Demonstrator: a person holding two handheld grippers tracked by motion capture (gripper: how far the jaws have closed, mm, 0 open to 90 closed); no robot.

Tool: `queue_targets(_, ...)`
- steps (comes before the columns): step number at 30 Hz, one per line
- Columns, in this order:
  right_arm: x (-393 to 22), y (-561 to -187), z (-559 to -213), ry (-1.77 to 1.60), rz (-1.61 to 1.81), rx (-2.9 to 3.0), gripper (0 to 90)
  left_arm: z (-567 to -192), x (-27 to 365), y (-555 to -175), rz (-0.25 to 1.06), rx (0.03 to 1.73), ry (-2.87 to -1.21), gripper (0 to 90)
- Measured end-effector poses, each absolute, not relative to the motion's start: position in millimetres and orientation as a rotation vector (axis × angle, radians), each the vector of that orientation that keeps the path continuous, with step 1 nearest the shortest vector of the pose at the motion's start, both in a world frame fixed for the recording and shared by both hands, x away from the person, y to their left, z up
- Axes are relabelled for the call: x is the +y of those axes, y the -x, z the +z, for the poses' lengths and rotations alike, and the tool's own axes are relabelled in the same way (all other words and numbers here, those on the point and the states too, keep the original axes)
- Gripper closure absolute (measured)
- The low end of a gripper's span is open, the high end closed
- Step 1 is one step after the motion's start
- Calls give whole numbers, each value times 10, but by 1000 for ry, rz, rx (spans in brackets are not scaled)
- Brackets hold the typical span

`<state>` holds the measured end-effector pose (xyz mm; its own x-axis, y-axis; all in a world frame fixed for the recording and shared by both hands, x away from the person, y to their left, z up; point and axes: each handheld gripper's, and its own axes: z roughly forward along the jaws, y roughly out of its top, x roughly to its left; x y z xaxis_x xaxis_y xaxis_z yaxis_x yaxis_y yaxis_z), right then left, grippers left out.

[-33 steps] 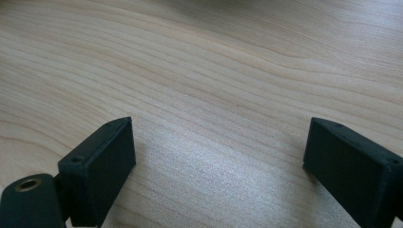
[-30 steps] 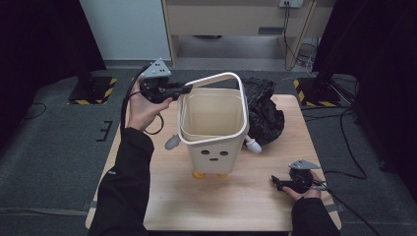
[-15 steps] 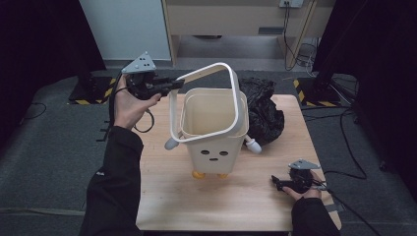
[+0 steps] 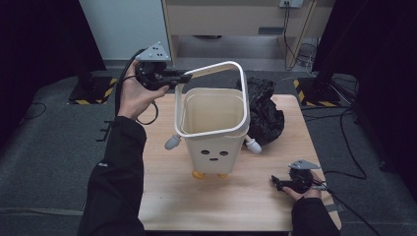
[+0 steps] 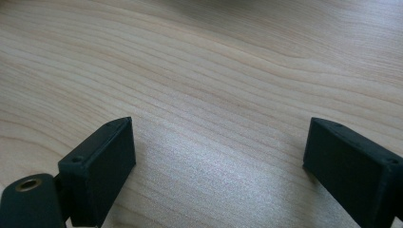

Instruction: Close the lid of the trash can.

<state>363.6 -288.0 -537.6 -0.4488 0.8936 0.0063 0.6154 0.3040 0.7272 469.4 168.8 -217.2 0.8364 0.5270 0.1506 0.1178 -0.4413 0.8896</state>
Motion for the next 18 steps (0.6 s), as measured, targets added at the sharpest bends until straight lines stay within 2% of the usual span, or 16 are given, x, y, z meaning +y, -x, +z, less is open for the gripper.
queue_targets(18,-2879,-3634,-5374,-1345,945,2181,103,-2399,1469,-4929,432,606,-2126,790)
